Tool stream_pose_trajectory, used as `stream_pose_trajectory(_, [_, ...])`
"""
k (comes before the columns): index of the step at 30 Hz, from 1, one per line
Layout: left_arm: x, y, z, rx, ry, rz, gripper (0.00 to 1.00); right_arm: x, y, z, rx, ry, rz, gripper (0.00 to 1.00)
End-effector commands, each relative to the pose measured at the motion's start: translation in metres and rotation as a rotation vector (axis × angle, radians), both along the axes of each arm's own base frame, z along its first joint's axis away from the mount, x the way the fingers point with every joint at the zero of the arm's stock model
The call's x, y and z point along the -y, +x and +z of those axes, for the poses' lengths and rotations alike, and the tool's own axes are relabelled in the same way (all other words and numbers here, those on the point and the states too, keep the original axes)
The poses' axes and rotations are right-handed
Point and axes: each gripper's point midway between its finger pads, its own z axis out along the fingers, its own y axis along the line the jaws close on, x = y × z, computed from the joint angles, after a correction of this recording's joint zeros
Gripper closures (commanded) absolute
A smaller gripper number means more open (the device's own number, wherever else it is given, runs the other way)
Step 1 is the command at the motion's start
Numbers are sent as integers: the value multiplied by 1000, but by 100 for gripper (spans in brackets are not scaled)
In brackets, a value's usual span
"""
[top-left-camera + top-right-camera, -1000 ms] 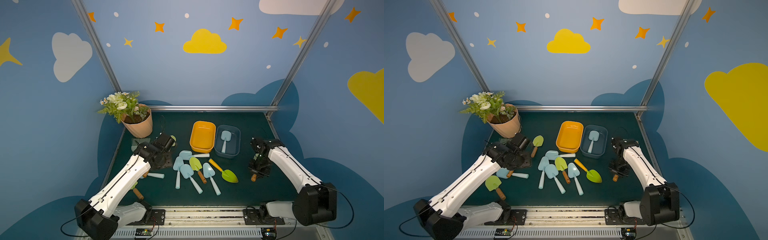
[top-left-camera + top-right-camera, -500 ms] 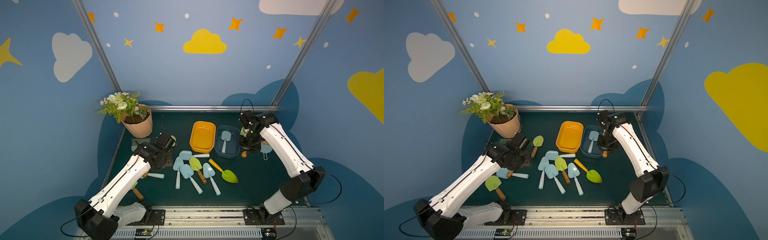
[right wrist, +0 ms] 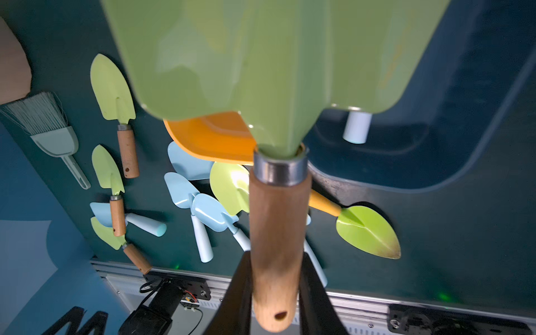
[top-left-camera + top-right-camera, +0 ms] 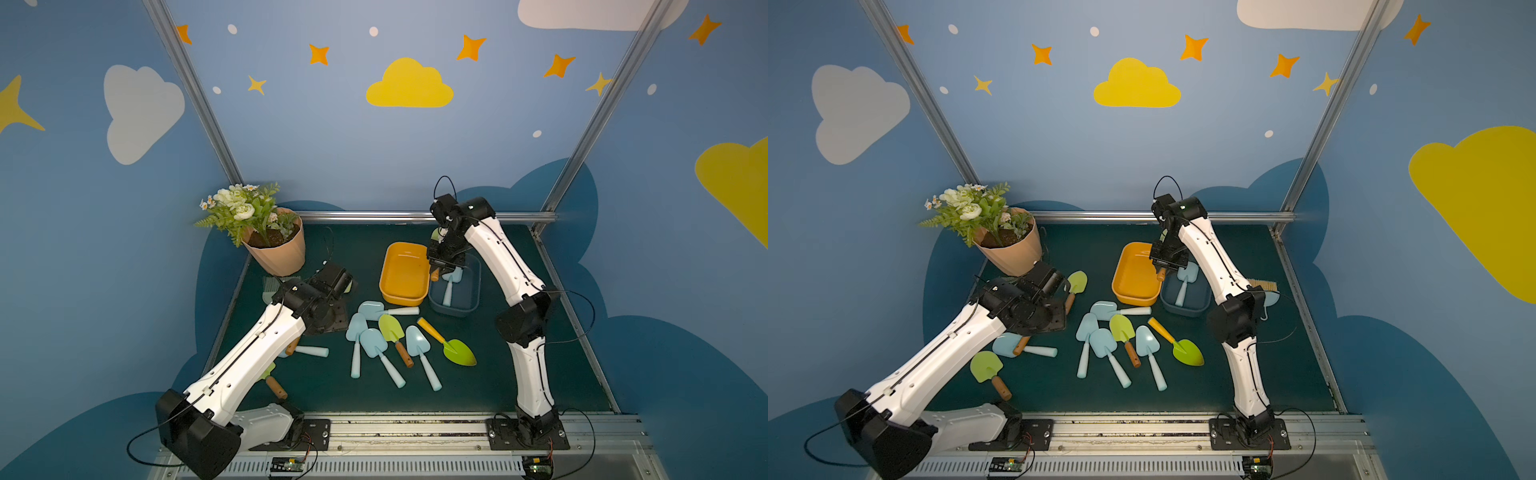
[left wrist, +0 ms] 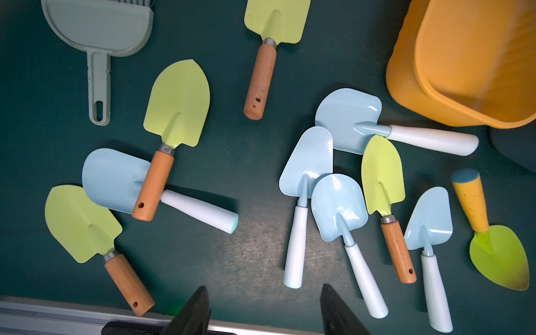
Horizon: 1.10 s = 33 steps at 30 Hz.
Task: Sort the small shovels by color and place them into the storage box
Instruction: Place the shovel in the storage box.
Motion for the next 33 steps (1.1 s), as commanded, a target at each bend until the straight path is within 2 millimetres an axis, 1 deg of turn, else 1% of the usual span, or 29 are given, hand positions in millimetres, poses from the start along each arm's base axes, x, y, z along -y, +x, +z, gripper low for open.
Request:
stream_pose_trajectory(1, [1, 2, 2, -7, 1, -8, 46, -25, 12, -9, -4, 70, -46, 100])
stream_pose_trajectory(7, [0, 2, -1, -15, 6, -12, 46, -54, 35, -28, 39, 107, -58, 100])
stream_pose_trajectory(10, [0, 0, -3, -21, 8, -20, 46, -70, 40, -42, 37, 126, -30, 100])
stream_pose_trajectory(16, [-2, -4, -8, -34, 6, -17, 46, -83, 46, -70, 12, 122, -29, 100])
stream_pose_trajectory(21, [-5, -6, -11, -41, 13, -19, 46, -88, 49, -91, -13, 117, -30, 100])
stream_pose_trajectory(27, [-10, -7, -16, -50, 10, -11, 46, -86, 50, -113, -47, 90, -39, 100])
stream_pose_trajectory(33, [-12, -6, -18, -53, 12, -12, 46, -82, 51, -128, -71, 74, -42, 100])
